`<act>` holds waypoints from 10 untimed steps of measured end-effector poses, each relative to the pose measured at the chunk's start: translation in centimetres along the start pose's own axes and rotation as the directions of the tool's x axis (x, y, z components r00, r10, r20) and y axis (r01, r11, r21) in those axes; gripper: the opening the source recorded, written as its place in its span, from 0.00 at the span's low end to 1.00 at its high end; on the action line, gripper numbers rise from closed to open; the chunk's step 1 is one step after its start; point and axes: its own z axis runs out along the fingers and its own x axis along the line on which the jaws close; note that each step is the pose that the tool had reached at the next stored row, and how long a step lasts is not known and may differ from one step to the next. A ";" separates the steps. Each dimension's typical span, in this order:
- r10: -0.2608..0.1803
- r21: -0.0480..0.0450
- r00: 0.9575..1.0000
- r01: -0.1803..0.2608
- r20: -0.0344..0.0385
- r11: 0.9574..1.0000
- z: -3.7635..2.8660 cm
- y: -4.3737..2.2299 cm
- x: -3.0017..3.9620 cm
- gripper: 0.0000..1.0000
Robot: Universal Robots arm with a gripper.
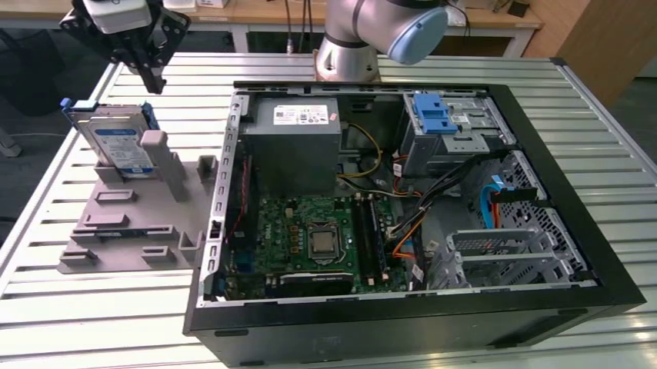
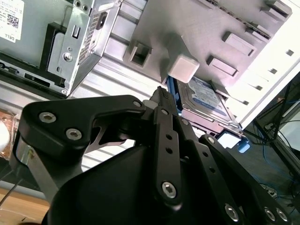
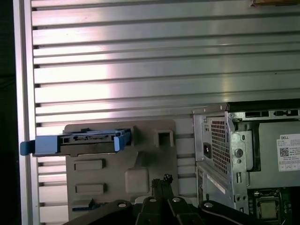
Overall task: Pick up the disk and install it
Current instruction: 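Reach for the disk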
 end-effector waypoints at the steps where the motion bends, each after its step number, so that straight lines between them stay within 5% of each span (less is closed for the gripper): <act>1: 0.000 0.000 1.000 0.000 0.000 1.000 0.00 0.00 0.07 0.11; 10: 0.000 0.000 1.000 0.000 -0.001 1.000 0.02 0.00 0.09 0.11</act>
